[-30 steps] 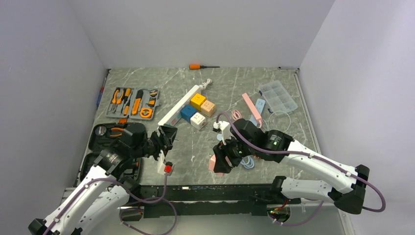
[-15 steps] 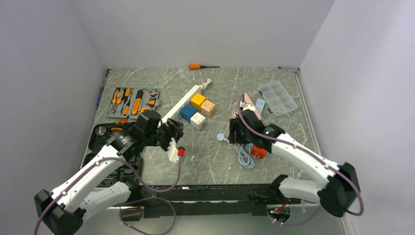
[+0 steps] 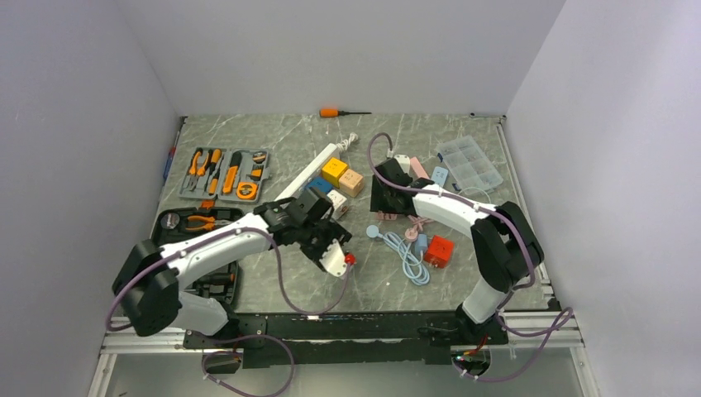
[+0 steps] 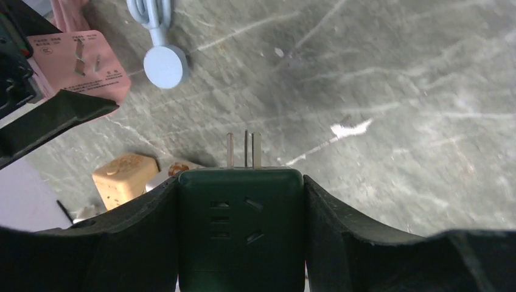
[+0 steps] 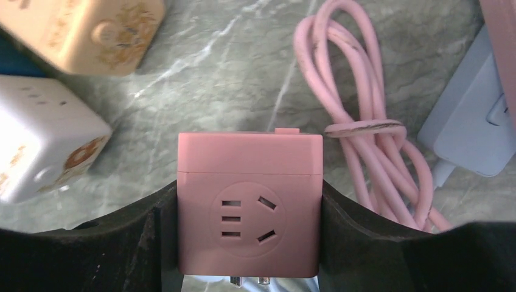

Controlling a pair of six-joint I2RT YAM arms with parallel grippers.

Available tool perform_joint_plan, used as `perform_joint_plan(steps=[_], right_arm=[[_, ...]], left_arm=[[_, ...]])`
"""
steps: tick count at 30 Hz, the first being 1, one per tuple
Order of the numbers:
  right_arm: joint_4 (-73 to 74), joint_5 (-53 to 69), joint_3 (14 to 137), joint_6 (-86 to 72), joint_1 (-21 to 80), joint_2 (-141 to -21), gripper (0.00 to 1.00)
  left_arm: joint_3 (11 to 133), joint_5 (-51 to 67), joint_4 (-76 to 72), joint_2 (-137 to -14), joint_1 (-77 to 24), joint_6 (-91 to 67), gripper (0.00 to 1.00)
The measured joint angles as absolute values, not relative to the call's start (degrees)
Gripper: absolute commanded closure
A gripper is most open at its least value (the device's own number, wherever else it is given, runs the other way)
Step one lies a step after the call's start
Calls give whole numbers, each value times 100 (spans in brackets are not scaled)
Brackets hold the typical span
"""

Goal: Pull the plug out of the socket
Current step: Place the socket at the center of the board.

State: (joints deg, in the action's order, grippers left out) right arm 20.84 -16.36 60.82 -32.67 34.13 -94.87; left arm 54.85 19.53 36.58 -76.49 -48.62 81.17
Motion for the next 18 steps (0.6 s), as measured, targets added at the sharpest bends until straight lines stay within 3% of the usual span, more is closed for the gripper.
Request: perform_joint_plan(steps=[2, 5, 12, 14, 18], right_arm=[[2075, -1686, 6071, -3288, 3326, -9594, 100], [2029, -1743, 6016, -3393, 3098, -9714, 88], [1837, -1754, 5830, -3636, 2797, -9732, 30], [1892, -1752, 5902, -3715, 2742, -9795, 21], [2333, -1817, 6567, -3815, 2565, -10226, 10]], left_arm=[[5640, 1951, 3531, -7924, -4941, 7841, 98], [5937, 1922, 3494, -8221, -5157, 7314, 97], [7172, 1852, 3612, -9426, -5559, 6136, 96], [7308, 1813, 3636, -9714, -5627, 5889, 94], [7485, 1811, 3802, -10235, -5798, 5446, 91]])
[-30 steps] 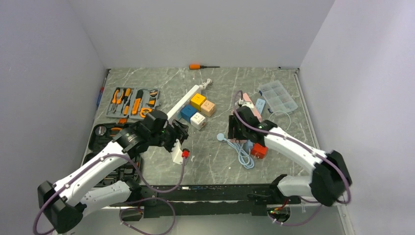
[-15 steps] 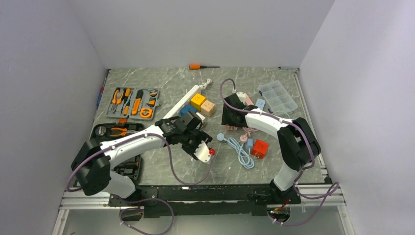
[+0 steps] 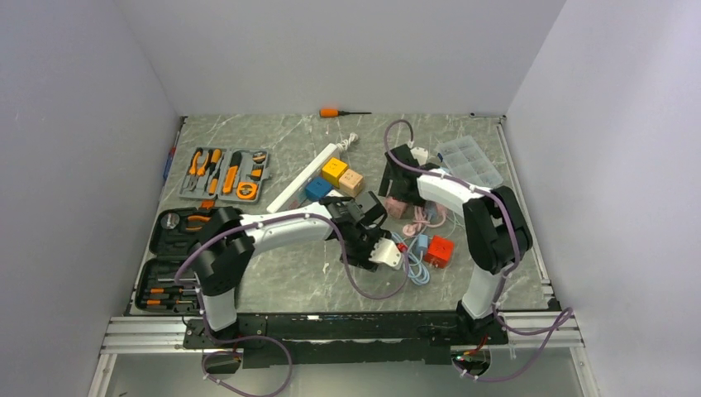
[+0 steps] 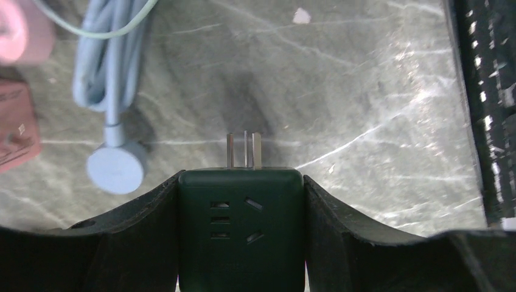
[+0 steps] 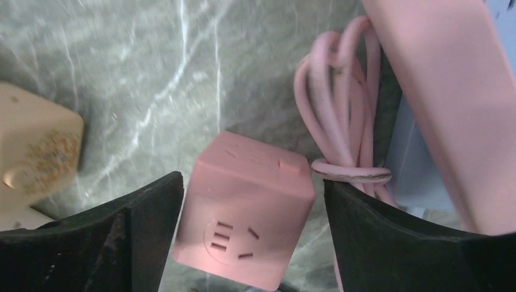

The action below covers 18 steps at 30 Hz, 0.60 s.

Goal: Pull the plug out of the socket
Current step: Place the socket at the center of the board, then place the plug at the corner of the board.

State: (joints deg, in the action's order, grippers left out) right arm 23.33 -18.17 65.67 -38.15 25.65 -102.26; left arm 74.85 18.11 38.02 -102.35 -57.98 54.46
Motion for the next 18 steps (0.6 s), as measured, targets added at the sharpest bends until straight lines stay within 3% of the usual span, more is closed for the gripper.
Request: perform_joint_plan(steps=[5, 12, 16, 18], right_arm=[[2617, -1964, 7218, -3905, 2458, -10409, 5], [2838, -1994, 6941, -4143, 2425, -9629, 1], [2915, -1962, 6615, -4219, 2423, -8589, 0], [2943, -1949, 6497, -4226, 2423, -8073, 0]], left_arm=[[7762, 1863, 3953, -10578, -5970, 4875, 93], [7856, 1872, 3594, -10713, -6027, 4300, 87], [7981, 1857, 3461, -10965, -6045, 4075, 69], [8160, 1859, 3459, -11150, -6064, 3968, 50]])
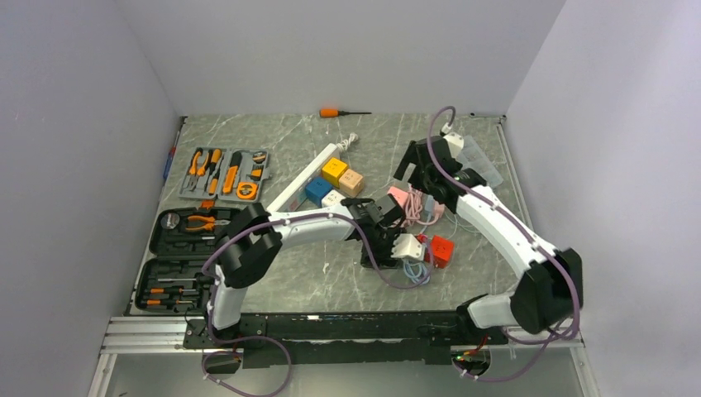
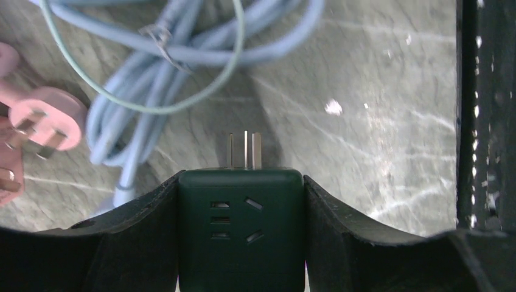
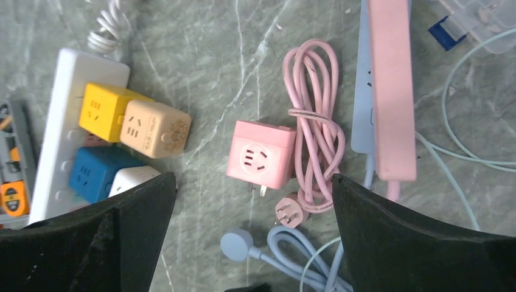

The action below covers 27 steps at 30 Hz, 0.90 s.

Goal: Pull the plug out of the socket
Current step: Place the plug at the corner of the board.

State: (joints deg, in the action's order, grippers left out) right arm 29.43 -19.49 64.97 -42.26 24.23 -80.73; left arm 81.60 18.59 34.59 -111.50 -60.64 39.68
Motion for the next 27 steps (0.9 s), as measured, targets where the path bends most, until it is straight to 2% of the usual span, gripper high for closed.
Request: perform_joint_plan(steps=[1, 4, 6, 11, 19, 22, 27], right_arm=[[2954, -1946, 6438, -4228, 2418, -7852, 0], [3013, -1944, 6246, -4230, 2403, -7402, 0], [3065, -1927, 6066, -4235, 2388, -7210, 0], [3328, -1870, 5725, -4248, 2285, -6912, 0], [3400, -1874, 5712, -4237, 2191, -6506, 0], [3393, -1883, 5712, -4200, 2185, -6394, 0], [3310, -1802, 5714, -4130, 2185, -6479, 0]], left_arm=[[8289, 1863, 3494, -11249, -6075, 3909, 42], [9179, 1925, 4001, -11716, -6097, 3691, 26], [9979, 2036, 4283, -12053, -6088, 3487, 3], [9915, 2241, 4495, -11775, -6029, 3210, 1], [10263, 2438, 5693, -11552, -5741, 2790, 1], [10328, 2543, 5846, -10982, -5039, 2648, 1], [10320, 2475, 5743, -9867, -3155, 2515, 1]])
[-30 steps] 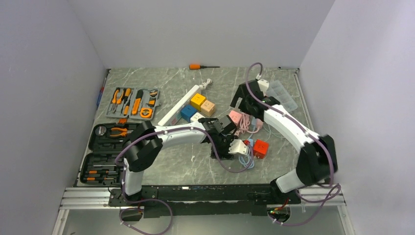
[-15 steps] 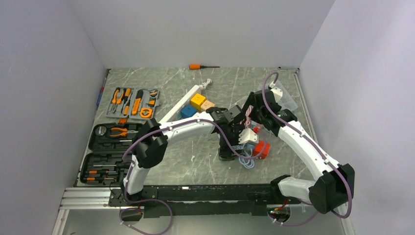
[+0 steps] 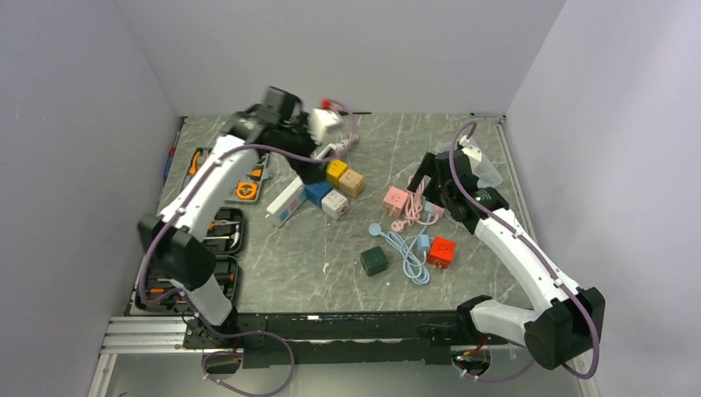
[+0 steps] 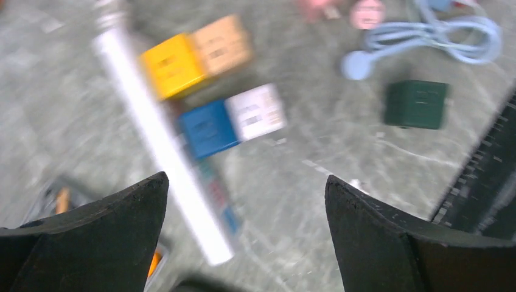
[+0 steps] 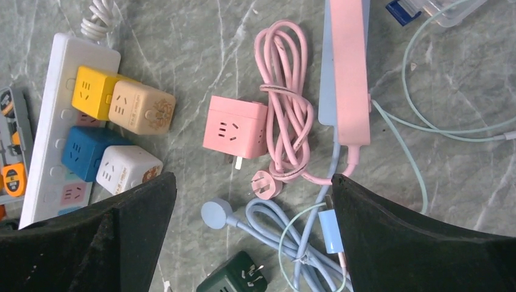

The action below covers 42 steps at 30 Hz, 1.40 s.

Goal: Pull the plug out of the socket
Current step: Place the plug at the corner of the board, then move the socket to the center of the board.

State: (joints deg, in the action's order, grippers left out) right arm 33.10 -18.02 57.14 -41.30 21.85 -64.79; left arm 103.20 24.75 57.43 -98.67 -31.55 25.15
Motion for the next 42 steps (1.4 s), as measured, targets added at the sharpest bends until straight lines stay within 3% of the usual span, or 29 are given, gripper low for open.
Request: perform_joint_plan(steps=[7, 15, 31, 42], right_arm=[[3024, -1817, 5835, -3830, 3068, -6987, 4], [2298, -1887, 6119, -2985, 5192, -8068, 3], [2274, -1734, 6189, -2418, 5310, -8158, 0], [2838, -1723, 5837, -2467, 5341, -7349, 1]], left_arm=[[9290, 2056, 5094, -9107, -1767, 2416, 1], [8639, 1959, 4569, -9797, -1031, 2176, 1], [8473, 1664, 4088, -10575, -930, 2152, 1], [8552, 1804, 4066, -10770, -816, 2134, 40]])
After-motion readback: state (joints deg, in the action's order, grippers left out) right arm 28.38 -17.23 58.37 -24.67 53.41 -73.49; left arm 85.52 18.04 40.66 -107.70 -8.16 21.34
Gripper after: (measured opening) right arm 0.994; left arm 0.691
